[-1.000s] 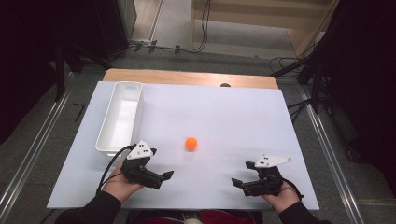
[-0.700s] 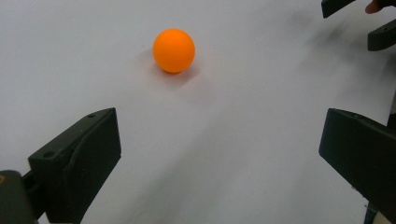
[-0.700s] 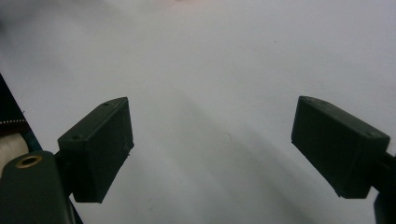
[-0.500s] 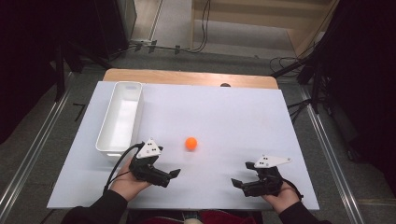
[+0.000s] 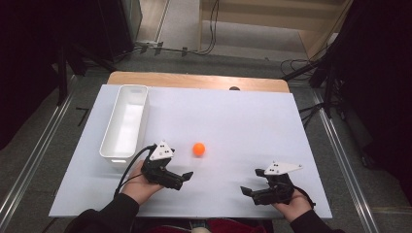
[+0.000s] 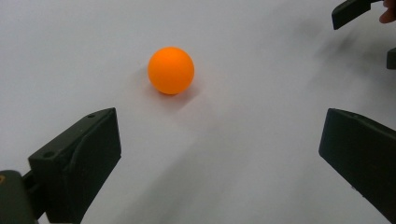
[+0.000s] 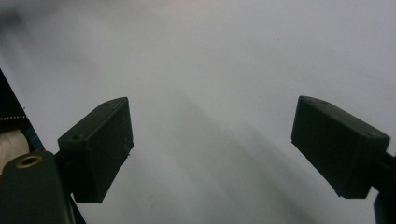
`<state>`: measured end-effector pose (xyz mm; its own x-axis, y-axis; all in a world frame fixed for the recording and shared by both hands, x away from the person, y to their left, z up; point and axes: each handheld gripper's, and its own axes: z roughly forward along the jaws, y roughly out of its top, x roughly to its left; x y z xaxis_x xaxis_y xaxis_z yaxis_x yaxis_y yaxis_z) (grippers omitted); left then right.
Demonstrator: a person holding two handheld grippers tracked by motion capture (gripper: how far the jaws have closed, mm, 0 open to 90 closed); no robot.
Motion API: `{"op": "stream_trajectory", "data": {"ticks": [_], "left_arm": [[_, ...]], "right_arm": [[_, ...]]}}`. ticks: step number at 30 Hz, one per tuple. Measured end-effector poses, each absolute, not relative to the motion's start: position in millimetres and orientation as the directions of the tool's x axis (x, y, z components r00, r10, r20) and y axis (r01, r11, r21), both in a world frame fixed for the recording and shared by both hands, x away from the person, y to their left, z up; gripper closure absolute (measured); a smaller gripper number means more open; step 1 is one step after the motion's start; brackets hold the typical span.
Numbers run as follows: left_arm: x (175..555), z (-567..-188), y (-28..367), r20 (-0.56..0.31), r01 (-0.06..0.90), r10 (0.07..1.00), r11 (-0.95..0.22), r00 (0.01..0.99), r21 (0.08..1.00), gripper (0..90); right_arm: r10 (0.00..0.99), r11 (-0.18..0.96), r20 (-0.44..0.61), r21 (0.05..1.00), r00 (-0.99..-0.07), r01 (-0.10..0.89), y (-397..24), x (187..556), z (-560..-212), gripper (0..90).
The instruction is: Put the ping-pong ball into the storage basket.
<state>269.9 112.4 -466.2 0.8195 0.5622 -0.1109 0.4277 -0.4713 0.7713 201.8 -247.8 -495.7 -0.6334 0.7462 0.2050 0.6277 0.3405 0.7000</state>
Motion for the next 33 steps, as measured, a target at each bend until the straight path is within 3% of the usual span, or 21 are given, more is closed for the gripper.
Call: {"op": "stream_trajectory", "data": {"ticks": [33], "left_arm": [[289.4, -471.2, 89.0, -0.105, 0.436, 0.563, -0.495, 0.82, 0.752, 0.0]], "right_arm": [[0.744, 0.35, 0.203, 0.694, -0.637, 0.63, -246.9, 201.5, -496.5, 11.5]]}}
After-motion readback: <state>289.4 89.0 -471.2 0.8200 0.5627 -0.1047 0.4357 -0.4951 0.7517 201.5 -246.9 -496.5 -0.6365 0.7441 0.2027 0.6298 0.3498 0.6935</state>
